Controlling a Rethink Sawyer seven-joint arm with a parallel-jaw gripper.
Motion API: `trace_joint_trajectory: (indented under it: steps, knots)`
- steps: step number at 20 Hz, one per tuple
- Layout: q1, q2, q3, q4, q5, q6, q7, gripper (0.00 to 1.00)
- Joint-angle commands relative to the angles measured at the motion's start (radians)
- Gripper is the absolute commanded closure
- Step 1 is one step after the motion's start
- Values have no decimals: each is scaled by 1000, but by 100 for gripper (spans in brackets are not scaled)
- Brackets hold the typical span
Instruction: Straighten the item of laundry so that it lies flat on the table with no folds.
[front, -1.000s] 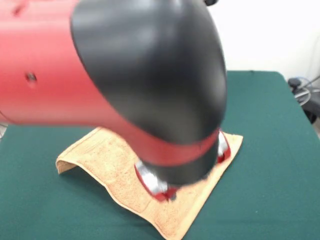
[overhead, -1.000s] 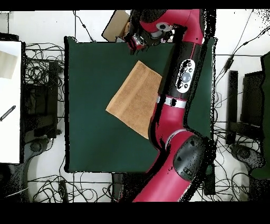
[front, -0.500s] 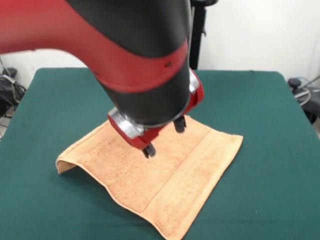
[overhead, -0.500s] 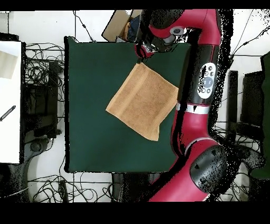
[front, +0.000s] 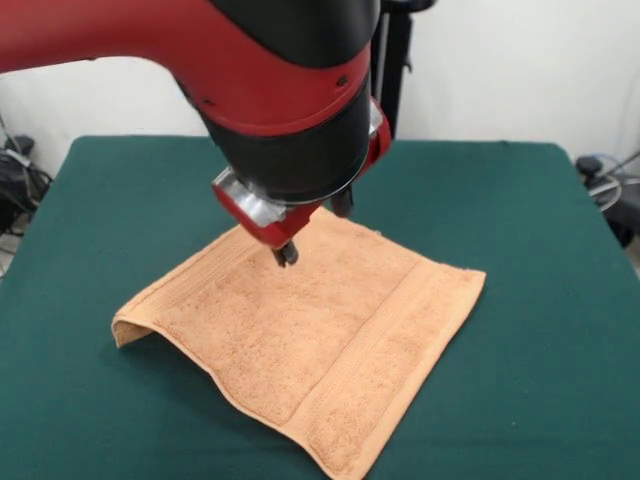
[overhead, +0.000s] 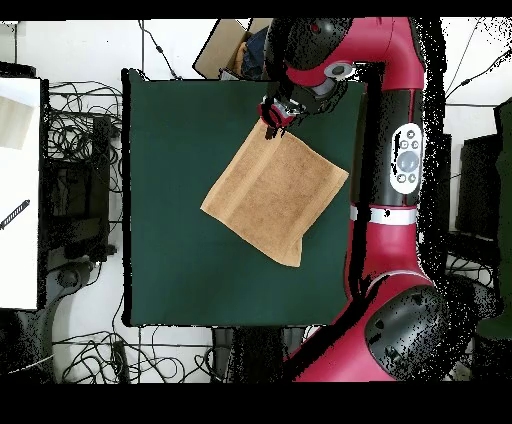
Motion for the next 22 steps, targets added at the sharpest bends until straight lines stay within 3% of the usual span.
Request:
trace_joint_trajectory:
  steps: [1,9,22]
  knots:
    - [-12,-58,-255,134,82,-74,344,0]
    - [-11,-101,-346,191,173,-168,344,0]
    - [-4,-131,-453,207,260,-310,229,0]
